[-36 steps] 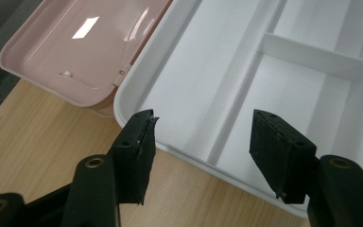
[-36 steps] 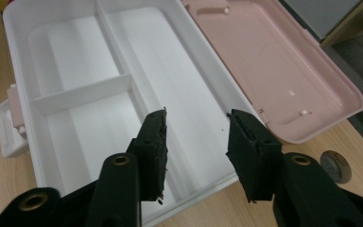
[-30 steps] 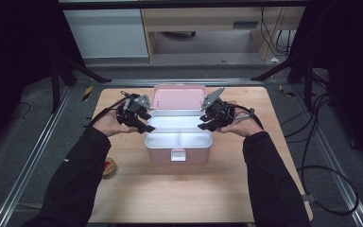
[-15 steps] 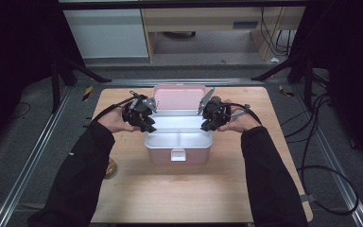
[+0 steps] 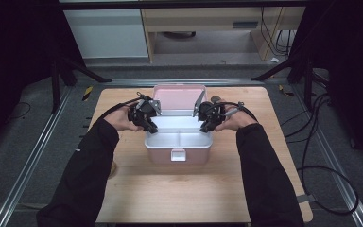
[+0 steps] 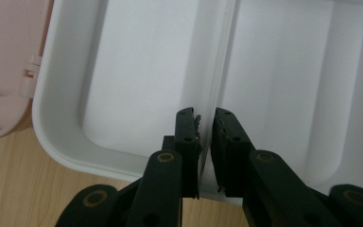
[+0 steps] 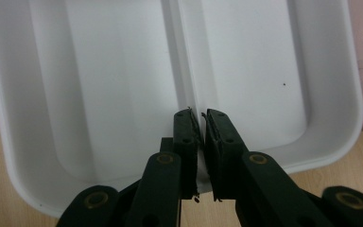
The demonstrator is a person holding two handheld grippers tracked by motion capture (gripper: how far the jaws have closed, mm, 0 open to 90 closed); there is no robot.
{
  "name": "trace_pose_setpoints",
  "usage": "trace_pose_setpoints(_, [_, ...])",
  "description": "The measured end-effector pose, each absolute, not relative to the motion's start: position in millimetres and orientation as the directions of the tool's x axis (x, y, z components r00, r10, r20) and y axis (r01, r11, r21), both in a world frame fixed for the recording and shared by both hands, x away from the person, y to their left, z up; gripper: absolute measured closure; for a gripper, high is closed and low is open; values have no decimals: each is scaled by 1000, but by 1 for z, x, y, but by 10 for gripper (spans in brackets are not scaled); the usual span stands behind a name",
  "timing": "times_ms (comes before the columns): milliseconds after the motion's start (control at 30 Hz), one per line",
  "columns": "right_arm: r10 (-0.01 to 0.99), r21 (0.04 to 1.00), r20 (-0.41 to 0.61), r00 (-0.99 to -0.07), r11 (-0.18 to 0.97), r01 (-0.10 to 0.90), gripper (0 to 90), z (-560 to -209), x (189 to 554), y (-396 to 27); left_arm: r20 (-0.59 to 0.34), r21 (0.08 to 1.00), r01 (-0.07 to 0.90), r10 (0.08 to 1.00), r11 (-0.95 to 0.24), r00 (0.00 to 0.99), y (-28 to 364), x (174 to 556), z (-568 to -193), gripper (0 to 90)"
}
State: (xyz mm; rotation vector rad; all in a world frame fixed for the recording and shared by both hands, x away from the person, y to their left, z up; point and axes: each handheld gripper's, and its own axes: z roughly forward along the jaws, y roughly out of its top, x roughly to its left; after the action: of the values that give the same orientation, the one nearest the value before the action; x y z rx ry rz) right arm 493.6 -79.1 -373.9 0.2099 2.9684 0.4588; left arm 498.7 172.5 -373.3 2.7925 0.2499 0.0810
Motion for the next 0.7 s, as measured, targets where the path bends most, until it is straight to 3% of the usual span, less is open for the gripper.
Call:
trace_pose_setpoints(367, [158, 327, -72, -985, 936, 126, 849, -374, 497, -81, 38, 325, 128, 148, -937, 988, 173, 500, -372, 844])
trace_pose_setpoints(700, [144, 359, -110, -983, 928, 96, 872, -364, 490, -83, 87, 302, 97, 129, -948, 988, 170, 497, -361, 854])
